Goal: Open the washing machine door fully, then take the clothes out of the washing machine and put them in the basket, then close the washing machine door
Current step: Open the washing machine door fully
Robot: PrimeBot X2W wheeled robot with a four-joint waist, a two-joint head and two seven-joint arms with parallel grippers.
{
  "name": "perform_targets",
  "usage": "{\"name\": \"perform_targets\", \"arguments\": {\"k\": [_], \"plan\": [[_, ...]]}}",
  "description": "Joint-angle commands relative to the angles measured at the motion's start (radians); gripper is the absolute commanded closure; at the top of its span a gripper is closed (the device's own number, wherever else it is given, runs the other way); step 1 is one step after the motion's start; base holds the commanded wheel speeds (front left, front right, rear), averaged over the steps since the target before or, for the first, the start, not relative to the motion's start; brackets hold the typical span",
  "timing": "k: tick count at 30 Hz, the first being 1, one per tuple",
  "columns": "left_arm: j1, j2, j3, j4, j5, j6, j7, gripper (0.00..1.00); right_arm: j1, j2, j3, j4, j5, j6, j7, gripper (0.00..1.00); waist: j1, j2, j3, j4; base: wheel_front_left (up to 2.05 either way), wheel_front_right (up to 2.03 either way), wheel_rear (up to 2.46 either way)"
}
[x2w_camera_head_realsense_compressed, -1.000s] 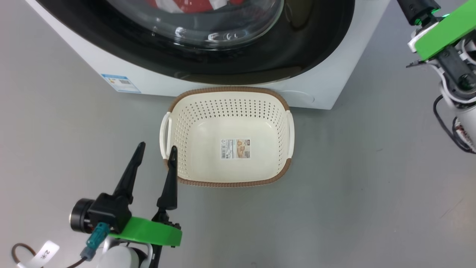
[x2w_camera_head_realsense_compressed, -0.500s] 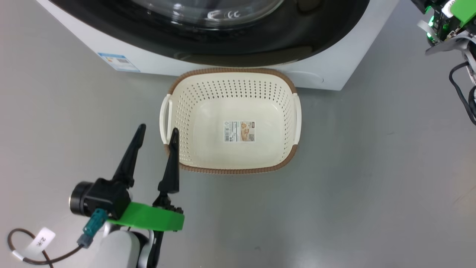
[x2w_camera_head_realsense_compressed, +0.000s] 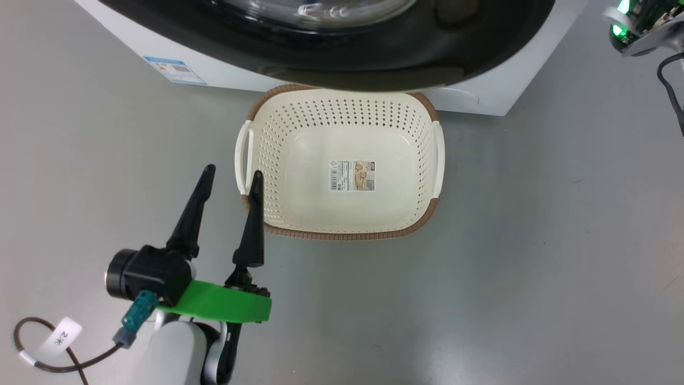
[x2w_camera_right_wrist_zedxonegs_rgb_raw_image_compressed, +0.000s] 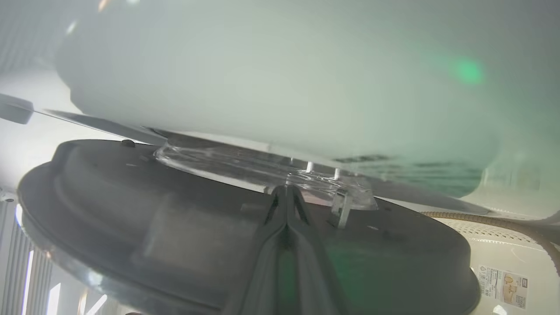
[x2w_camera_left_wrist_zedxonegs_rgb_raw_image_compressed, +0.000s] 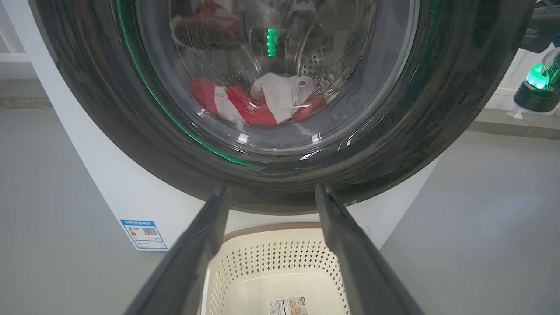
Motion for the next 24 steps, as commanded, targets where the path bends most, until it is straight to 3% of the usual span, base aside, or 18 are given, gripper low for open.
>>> {"name": "perform_targets", "arguments": {"k": [1, 24], "plan": [[-0.018, 0.019, 0.025, -0.026, -0.005, 0.009, -0.012, 0.0, 0.009, 0.027, 0.003, -0.028, -0.002, 0.002, 0.015, 1.0, -0.0001, -0.0001, -0.004, 0.001, 0.0, 0.0, 0.0], [0.091, 0.019, 0.012, 0.003, 0.016, 0.012, -0.012, 0.0, 0.324, 0.098, -0.016, -0.221, -0.089, 0.002, 0.143, 1.0, -0.0001, -0.0001, -0.176, 0.006, 0.0, 0.0, 0.0]]}}
